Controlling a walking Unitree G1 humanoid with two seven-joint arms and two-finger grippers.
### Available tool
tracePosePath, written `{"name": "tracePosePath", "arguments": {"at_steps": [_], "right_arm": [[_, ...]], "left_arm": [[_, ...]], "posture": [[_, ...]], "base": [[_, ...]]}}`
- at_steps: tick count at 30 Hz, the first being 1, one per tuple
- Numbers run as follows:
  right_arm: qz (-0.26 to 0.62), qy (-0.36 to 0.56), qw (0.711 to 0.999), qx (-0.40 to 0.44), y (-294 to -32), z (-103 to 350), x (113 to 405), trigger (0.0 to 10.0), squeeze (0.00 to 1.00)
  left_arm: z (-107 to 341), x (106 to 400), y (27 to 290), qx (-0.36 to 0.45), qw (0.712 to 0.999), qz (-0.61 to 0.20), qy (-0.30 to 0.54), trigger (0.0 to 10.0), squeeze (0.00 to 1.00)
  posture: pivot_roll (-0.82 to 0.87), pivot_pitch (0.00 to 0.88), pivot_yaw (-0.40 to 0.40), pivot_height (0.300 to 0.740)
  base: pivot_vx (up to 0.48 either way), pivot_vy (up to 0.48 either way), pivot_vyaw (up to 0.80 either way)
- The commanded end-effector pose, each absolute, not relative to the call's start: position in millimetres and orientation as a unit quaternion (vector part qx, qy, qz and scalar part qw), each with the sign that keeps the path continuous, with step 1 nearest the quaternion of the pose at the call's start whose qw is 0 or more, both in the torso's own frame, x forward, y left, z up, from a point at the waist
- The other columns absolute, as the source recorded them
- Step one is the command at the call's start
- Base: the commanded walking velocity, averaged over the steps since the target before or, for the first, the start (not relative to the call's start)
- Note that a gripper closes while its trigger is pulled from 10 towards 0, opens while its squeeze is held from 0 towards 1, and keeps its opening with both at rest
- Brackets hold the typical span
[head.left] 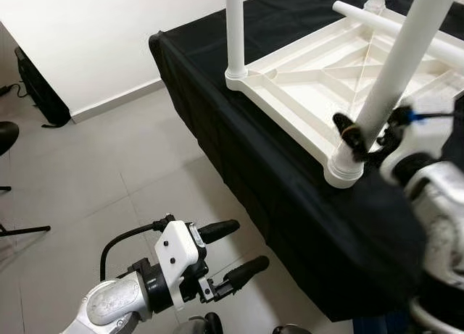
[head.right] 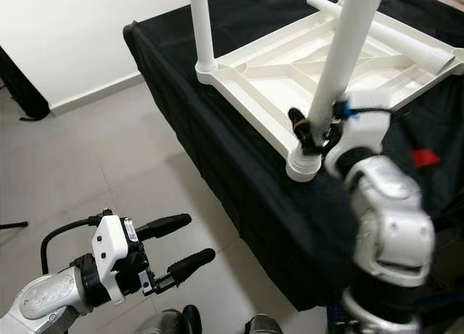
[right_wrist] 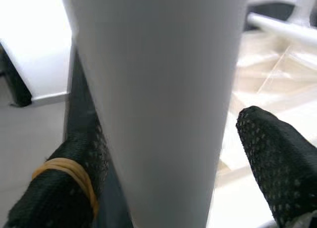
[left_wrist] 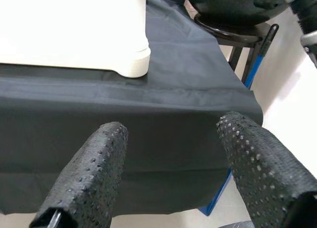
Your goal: Building children table
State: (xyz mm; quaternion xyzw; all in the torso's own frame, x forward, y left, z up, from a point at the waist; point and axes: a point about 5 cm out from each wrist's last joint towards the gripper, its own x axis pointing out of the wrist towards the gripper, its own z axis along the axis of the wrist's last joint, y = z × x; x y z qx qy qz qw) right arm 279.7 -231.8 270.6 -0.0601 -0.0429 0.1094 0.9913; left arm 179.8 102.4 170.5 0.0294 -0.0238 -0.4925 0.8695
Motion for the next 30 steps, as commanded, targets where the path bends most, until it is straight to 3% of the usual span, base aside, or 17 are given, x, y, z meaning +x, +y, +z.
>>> {"name": "tracePosePath", "arguments": {"at_steps": [1, 4, 7, 10, 11, 13, 14, 17, 18, 30], "right_arm": [[0.146, -0.044, 0.986, -0.064, -244.3, 274.2, 280.6, 10.0, 1.0], [0.161, -0.047, 0.983, -0.074, -251.6, 280.3, 280.5, 10.0, 1.0], [0.257, -0.027, 0.959, -0.114, -263.7, 287.3, 274.7, 10.0, 1.0], [0.273, -0.017, 0.954, -0.126, -270.7, 289.2, 275.8, 10.0, 0.99], [0.269, -0.022, 0.955, -0.127, -274.6, 292.2, 278.2, 10.0, 0.8], [0.269, -0.022, 0.955, -0.127, -274.6, 292.2, 278.2, 10.0, 0.8], [0.265, -0.027, 0.955, -0.128, -277.5, 295.5, 281.1, 10.0, 0.0], [0.263, -0.034, 0.957, -0.121, -280.6, 299.3, 285.2, 10.0, 0.0], [0.261, -0.037, 0.957, -0.12, -279.9, 299.5, 286.7, 0.0, 0.0], [0.241, -0.05, 0.963, -0.106, -281.5, 291.0, 292.0, 0.0, 0.0]], "left_arm": [[165.2, 178.2, 102.6, 0.025, 0.868, -0.495, -0.011, 10.0, 0.0], [165.5, 178.1, 102.8, 0.025, 0.869, -0.495, -0.011, 10.0, 0.0], [164.8, 176.3, 103.6, 0.026, 0.869, -0.493, -0.009, 10.0, 0.0], [165.1, 175.8, 103.9, 0.025, 0.87, -0.493, -0.009, 10.0, 0.0], [165.2, 175.6, 104.2, 0.026, 0.87, -0.492, -0.008, 10.0, 0.0], [165.2, 175.6, 104.2, 0.026, 0.87, -0.492, -0.008, 10.0, 0.0], [165.1, 175.3, 104.5, 0.026, 0.871, -0.491, -0.008, 10.0, 0.0], [165.0, 174.9, 105.1, 0.027, 0.872, -0.489, -0.007, 10.0, 0.0], [165.1, 174.8, 105.2, 0.027, 0.872, -0.489, -0.007, 10.0, 0.0], [165.7, 175.8, 105.4, 0.028, 0.872, -0.489, -0.007, 10.0, 0.0]], "posture": [[-0.04, 0.209, 0.033, 0.74], [-0.04, 0.21, 0.034, 0.74], [-0.03, 0.212, 0.029, 0.74], [-0.02, 0.212, 0.03, 0.74], [-0.02, 0.213, 0.029, 0.74], [-0.02, 0.213, 0.029, 0.74], [-0.02, 0.213, 0.027, 0.74], [-0.02, 0.215, 0.028, 0.74], [-0.02, 0.215, 0.027, 0.74], [-0.02, 0.215, 0.03, 0.74]], "base": [[0.0, 0.0, 0.0], [0.0, 0.0, 0.0], [0.0, 0.0, 0.0], [0.0, 0.0, 0.0], [0.0, 0.0, 0.0], [0.0, 0.0, 0.0], [0.0, 0.0, 0.0], [0.0, 0.0, 0.0], [0.0, 0.0, 0.0], [0.0, 0.0, 0.0]]}}
